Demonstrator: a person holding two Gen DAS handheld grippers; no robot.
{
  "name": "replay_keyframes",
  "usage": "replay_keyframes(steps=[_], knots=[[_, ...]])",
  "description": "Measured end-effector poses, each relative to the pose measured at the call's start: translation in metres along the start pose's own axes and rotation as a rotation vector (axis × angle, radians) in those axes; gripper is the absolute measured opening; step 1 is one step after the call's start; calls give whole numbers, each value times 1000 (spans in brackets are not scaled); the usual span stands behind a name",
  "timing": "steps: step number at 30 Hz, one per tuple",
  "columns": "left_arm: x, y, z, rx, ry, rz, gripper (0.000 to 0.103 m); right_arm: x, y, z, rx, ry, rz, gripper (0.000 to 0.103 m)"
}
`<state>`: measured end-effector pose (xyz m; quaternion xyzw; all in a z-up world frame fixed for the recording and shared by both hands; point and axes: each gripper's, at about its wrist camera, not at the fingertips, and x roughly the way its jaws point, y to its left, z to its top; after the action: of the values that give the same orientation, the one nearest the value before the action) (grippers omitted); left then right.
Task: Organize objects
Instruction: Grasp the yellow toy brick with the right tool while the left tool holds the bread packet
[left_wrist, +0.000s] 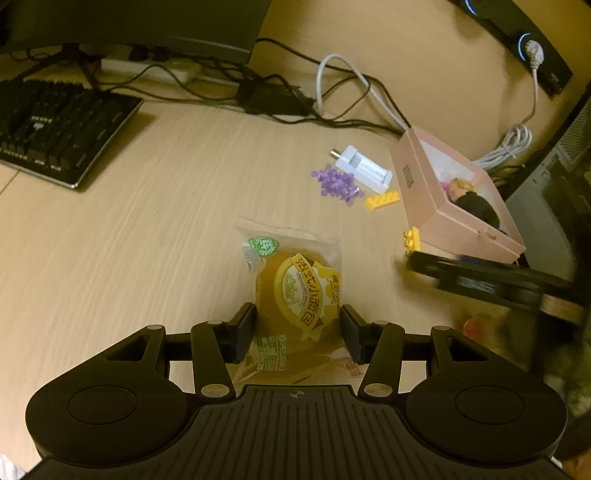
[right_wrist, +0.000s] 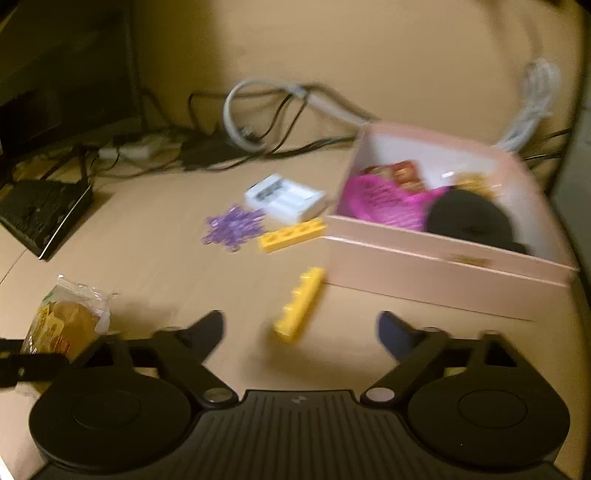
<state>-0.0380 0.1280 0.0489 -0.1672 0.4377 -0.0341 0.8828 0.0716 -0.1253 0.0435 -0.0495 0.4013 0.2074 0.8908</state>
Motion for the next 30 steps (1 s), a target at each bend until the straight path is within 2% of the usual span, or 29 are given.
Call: replay_keyframes(steps=[2,4,5,7,9,12,14,16,18,19,21,23,24,26,27,28,30], knots=[[-2,0,1,0,-3,-3,54,17,5,5,-9,35,-6,66],[-4,1,3,1,-6,-6,54,28,7,8,-17,50,-33,47],[-5,2,4,3,-6,-8,54,31,7,9,-14,46,-42,42],[-6,6,5,5,-7,-13,54,31,6,10,-8,39,-21,16],[-4,9,6,15,-13,-30,54,26,9,7,-18,30,36,12],[5,13,5,7,-24,-18,54,18,26,-6,-110,7,75,12],[10,16,5,-46,2,-24,54,6,39,-18,-156,23,117,12],[14,14,6,-34,32,-46,54,-7,49,-30,-215,44,162,12],[14,11,6,-10,33,-30,54,-21,56,-41,-288,42,150,16],[14,12,6,-19,37,-30,54,-26,58,-47,-323,38,123,24],[14,16,6,-53,50,-46,54,-33,58,-56,-370,27,42,37],[14,16,6,-55,55,-56,54,-37,52,-60,-364,21,-51,41],[13,15,5,-53,56,-60,54,-39,49,-60,-348,18,-86,41],[13,16,5,-57,56,-69,54,-45,40,-57,-264,16,-74,54],[13,18,5,-59,53,-76,54,-48,37,-55,-213,15,-48,70],[14,19,5,-58,49,-80,54,-50,35,-54,-170,8,-31,81],[14,25,4,-73,46,-70,54,-50,37,-54,-85,-12,-22,86]])
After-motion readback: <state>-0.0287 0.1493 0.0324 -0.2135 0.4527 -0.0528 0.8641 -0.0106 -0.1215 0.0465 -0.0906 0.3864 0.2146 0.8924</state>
